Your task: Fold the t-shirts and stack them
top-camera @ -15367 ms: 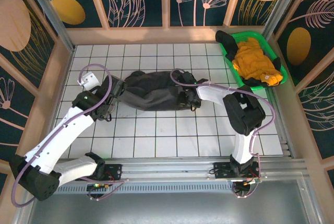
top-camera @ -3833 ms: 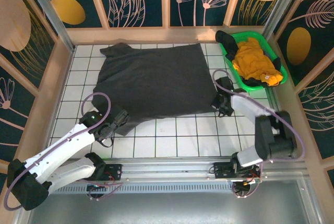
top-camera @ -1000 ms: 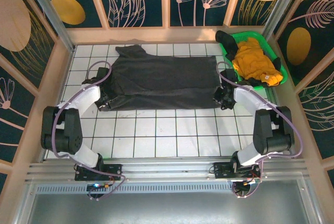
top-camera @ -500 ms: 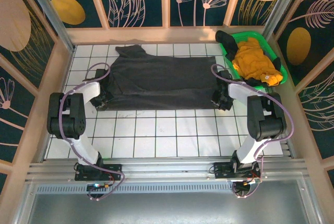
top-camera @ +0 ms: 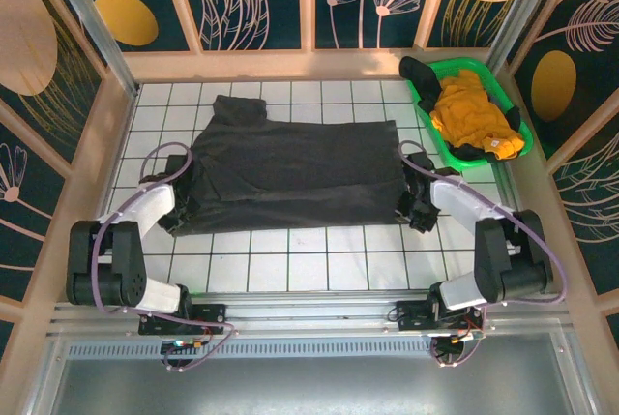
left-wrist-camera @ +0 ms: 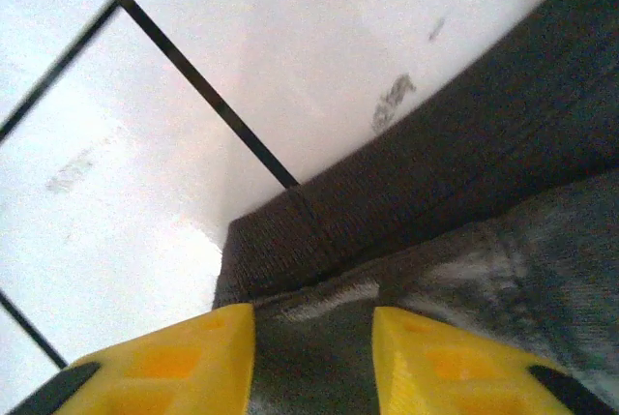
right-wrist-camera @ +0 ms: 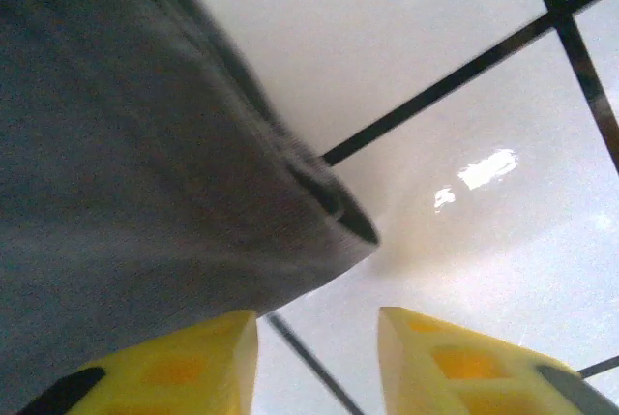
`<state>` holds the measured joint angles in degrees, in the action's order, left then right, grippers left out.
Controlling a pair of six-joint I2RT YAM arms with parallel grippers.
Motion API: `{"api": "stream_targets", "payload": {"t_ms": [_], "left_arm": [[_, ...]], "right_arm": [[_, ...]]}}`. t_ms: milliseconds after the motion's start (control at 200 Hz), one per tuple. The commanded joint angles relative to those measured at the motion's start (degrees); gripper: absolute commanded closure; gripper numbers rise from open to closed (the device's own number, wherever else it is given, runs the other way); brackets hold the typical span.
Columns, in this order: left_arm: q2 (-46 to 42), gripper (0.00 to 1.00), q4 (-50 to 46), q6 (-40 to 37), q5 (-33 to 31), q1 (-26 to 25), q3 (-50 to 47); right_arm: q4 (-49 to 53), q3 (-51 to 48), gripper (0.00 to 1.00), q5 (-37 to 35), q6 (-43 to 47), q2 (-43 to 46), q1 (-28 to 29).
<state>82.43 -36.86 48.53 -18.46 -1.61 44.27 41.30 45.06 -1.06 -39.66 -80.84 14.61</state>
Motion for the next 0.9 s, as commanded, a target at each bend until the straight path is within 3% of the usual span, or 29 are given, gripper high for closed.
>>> {"api": "stream_targets", "payload": {"t_ms": [0,65,210,315,485,896], "left_arm": [[-2.41,0.57,-3.49,0.98,-2.4,-0.01,7.29],[-2.76,0.53,-3.95,1.67,0.59,-0.63,10.64],[-1.09,0.42,-1.88,8.38,15.14,-2.99,12.73],[0.12,0.39,0.65,14.66,20.4,-5.64,11.79],[1.48,0.39,2.81,20.1,22.16,-6.57,8.44],[3.4,0.44,10.13,26.96,25.6,-7.71,3.35]], "right_arm": [[-0.65,4.95,0.51,-1.4,-0.1,4.03,3.06],[-4.45,7.92,0.45,-0.16,3.16,4.76,5.02],[-16.84,11.1,0.4,18.36,7.4,3.89,6.4],[-22.39,14.27,0.38,27.57,6.89,1.05,7.76],[-23.12,20.03,0.37,32.21,5.41,-3.92,9.42],[-23.9,21.87,0.37,30.72,3.37,-6.05,10.52]]}}
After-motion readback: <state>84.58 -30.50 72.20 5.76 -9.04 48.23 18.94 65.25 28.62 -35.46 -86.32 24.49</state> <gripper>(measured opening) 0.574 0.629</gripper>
